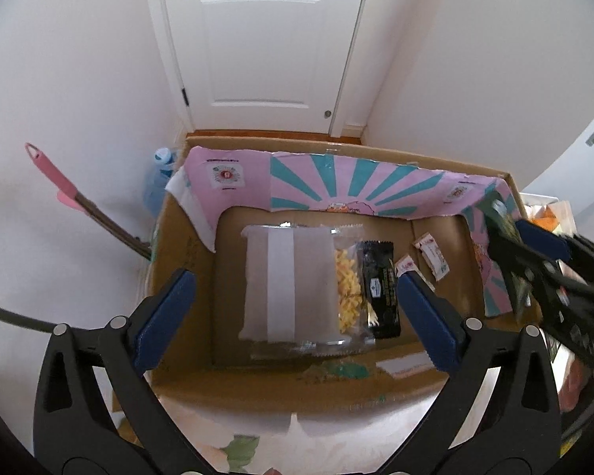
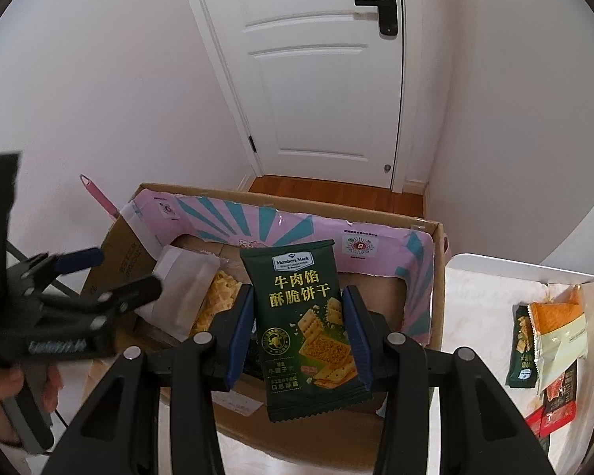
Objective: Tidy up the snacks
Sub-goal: 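Carry the white pack and green packet into the box and open both grippers, then move both grippers back over the remaining snack bags on the table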
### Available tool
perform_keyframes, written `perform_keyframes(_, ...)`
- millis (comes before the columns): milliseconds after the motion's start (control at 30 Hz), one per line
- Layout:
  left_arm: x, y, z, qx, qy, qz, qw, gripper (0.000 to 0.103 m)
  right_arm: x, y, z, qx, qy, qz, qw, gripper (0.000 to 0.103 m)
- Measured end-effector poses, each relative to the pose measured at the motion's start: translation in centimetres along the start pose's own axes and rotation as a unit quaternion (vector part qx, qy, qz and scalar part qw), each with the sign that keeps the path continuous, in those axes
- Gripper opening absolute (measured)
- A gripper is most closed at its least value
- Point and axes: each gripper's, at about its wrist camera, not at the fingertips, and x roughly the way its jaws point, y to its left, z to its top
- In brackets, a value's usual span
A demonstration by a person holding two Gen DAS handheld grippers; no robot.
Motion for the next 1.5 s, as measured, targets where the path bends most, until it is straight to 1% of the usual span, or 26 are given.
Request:
perform_keyframes(167,-1.9,0.1,-0.9,0.0,-0.014,-0.001,0.9999,0.101,2.3,0.1,1.1,0.008,0.035,0.007,0.999,0.041)
perform_keyframes(400,-2.1,0.5,-1.5,-0.003,-0.014,0.005,0.9999,0.101,5.1,-0.1,1.4,0.024,0.067,0.011,0.997,0.042)
perform_keyframes(433,-2.1,0.5,-1.6,-0.003,-0.014,0.006,0.9999,0.101,5.4,-0.1,1.5,0.031,0.074,0.013,0.997,0.047)
perform_keyframes(467,-2.1,0.6,-1.6,-0.003,-0.014,0.008,0.9999,0.101,5.6,-0.3,1.6,0.036,0.076,0.014,0.996,0.054)
perform_keyframes(500,-2.1,0.6,-1.6,-0.003,-0.014,0.009,0.9999,0.101,5.6,-0.5,1.6,0.042,0.073,0.012,0.996,0.075)
perform_keyframes(533,-2.1,0.6,-1.7,-0.002,-0.015,0.011,0.9998,0.101,5.4,-0.6,1.5,0.043,0.07,0.012,0.997,0.091)
perform_keyframes(633,-2.1,0.6,-1.7,0.0,-0.015,0.015,0.9998,0.101,4.8,-1.0,1.5,0.053,0.061,0.023,0.996,0.092)
perform_keyframes(800,-2.2,0.4,-1.7,0.0,-0.017,0.015,0.9997,0.101,3.9,-1.0,1.5,0.055,0.052,0.018,0.997,0.092)
perform_keyframes(933,-3.3,-0.2,-1.6,0.005,-0.026,0.018,0.9995,0.101,1.8,-1.1,1.3,0.05,0.031,0.019,0.998,0.092)
perform_keyframes(967,-3.6,-0.4,-1.7,0.006,-0.028,0.019,0.9994,0.101,1.2,-1.1,1.3,0.048,0.025,0.017,0.998,0.093)
perform_keyframes(1000,-4.1,-0.7,-1.6,0.008,-0.031,0.02,0.9993,0.101,0.5,-1.2,1.2,0.046,0.02,0.015,0.999,0.101)
perform_keyframes(1067,-4.8,-1.5,-1.6,0.013,-0.038,0.025,0.9989,0.101,-1.0,-1.6,0.9,0.043,0.01,0.016,0.999,0.103)
perform_keyframes(1133,-5.8,-2.6,-1.7,0.016,-0.047,0.024,0.9985,0.101,-2.7,-2.0,0.5,0.041,-0.002,0.016,0.999,0.103)
perform_keyframes(1300,-7.7,-6.0,-2.0,0.029,-0.064,0.02,0.9974,0.101,-7.0,-4.0,-1.0,0.042,-0.032,0.0,0.999,0.103)
perform_keyframes(1400,-8.6,-8.9,-2.3,0.043,-0.072,0.01,0.9964,0.102,-9.3,-5.6,-2.1,0.05,-0.044,-0.006,0.998,0.103)
perform_keyframes(1500,-9.3,-11.9,-2.6,0.063,-0.08,0.0,0.9947,0.102,-11.8,-7.8,-3.4,0.053,-0.051,-0.025,0.997,0.103)
